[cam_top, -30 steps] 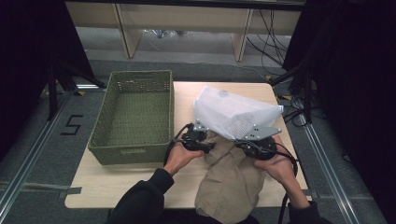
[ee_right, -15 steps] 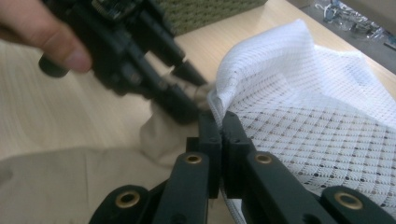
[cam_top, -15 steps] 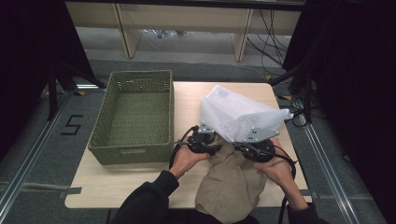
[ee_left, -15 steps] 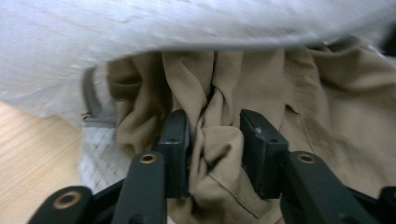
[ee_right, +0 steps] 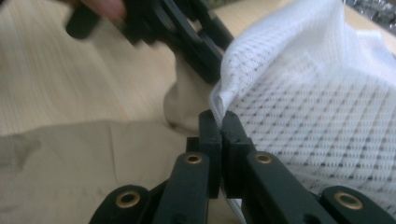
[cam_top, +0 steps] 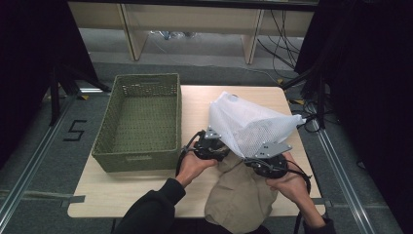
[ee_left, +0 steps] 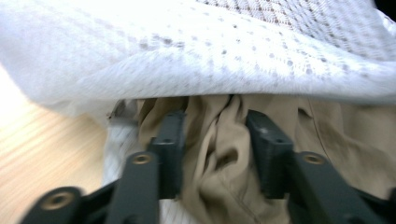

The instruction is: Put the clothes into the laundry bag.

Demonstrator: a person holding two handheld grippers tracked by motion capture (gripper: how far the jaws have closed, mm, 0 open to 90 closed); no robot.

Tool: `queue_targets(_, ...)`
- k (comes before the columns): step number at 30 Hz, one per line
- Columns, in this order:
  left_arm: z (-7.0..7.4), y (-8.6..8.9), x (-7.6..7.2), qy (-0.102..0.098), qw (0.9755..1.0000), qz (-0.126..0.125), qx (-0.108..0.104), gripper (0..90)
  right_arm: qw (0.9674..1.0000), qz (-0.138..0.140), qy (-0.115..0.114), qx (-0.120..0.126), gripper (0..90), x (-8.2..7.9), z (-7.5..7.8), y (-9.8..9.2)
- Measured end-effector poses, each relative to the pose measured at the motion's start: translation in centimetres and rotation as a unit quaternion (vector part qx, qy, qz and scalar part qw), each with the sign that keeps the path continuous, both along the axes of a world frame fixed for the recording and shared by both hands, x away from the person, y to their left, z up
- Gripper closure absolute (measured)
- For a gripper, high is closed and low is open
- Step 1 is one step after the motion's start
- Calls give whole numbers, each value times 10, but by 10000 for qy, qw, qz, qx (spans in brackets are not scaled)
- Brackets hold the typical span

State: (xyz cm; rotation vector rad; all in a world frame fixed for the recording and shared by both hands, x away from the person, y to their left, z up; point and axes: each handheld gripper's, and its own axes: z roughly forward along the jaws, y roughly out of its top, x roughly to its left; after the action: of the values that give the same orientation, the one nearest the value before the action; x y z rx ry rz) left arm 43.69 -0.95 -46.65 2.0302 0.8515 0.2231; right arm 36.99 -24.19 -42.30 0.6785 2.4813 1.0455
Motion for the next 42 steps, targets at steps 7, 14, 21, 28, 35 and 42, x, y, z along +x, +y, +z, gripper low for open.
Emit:
queue_targets(7, -9, 0, -10, 316, 9987, -256, 296, 527, 9999, -132, 41, -14, 900, -3, -4, -9)
queue_targets(14, -8, -23, -17, 216, 9982, -551, 99, 704, 9998, -26, 87, -174, 900, -3, -12, 1)
queue_targets(21, -5, -6, -22, 363, 9979, -530, 62, 499, 9996, -12, 132, -250, 900, -4, -16, -1)
queue_targets(28, 11, 26, -25, -69, 9987, -55, 497, 434, 9998, 18, 108, -179, 900, -5, -13, -6)
queue_targets(35, -6, 7, -6, -279, 9906, 379, 1283, 433, 9997, -28, 174, -165, 900, -8, -12, -8)
queue_targets(42, -41, -7, 27, 338, 9930, 632, 936, 439, 9996, 10, 219, -180, 900, -9, -14, -11)
